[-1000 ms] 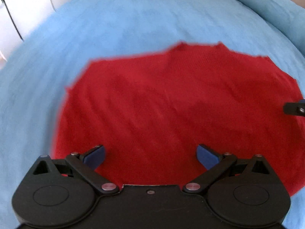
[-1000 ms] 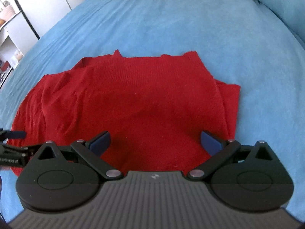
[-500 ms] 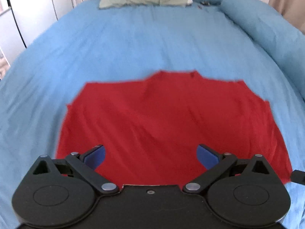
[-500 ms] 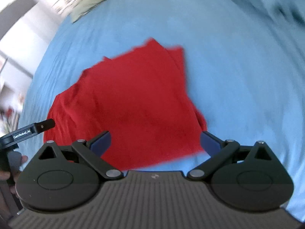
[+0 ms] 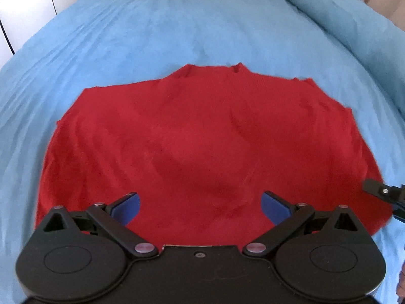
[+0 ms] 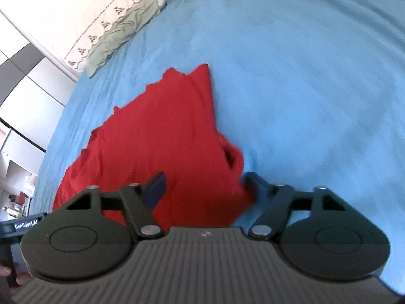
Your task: Fold small clothes
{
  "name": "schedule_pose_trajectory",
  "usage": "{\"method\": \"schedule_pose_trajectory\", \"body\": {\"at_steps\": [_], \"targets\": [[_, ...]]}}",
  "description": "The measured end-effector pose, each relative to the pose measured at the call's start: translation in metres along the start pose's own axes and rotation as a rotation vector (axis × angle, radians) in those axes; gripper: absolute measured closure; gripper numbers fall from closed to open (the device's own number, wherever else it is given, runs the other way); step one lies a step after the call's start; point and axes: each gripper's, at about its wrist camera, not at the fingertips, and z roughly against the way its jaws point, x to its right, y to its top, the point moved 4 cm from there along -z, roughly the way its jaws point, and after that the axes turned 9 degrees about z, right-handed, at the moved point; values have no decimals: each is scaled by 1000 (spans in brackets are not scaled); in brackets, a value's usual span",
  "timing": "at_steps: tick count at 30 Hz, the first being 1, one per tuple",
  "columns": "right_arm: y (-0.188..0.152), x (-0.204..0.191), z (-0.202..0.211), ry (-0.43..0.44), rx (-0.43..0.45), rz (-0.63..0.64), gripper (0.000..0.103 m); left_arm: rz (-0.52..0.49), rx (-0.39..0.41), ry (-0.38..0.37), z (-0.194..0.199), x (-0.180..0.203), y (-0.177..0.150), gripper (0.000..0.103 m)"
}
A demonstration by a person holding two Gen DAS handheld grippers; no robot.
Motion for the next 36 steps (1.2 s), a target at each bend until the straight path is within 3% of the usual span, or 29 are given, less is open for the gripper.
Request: {"method": "schedule_pose_trajectory", "body": {"at_steps": [4, 7, 9, 10, 12, 14, 17, 20, 24, 29, 32, 36], "targets": [[27, 2, -26, 80, -56, 74, 28, 10, 11, -11, -8, 7, 11, 0], [42, 4, -41, 134, -103, 101, 35, 2, 22, -10, -16, 9, 17, 0], [49, 3, -49, 145, -130, 124, 50, -10, 29, 8, -22, 9, 19, 0], [51, 2, -53, 145, -139, 137, 52, -13, 38, 21, -25, 8, 21, 0], [53, -3, -54, 121, -148, 186, 67, 11, 51, 83, -32, 2, 24, 2], [53, -10, -50, 97, -147, 213, 72, 40, 42, 102, -40, -4, 25, 2], [55, -22, -39, 74, -134, 207, 74, 46, 25, 108, -52, -7, 23, 0], [66, -43, -22, 125, -110, 181, 74, 29, 17, 112, -58, -6, 23, 0], [84, -102, -3, 205, -88, 230, 75, 54, -33, 89, -48, -16, 34, 5], [92, -200, 0, 314, -99, 300, 75, 49, 17, 119, 5, -65, 49, 5], [74, -273, -12, 327, -115, 443, 75, 31, 43, 151, 36, -112, 51, 5], [17, -352, -66, 280, -196, 575, 75, 20, 46, 203, 56, -183, 35, 5]]}}
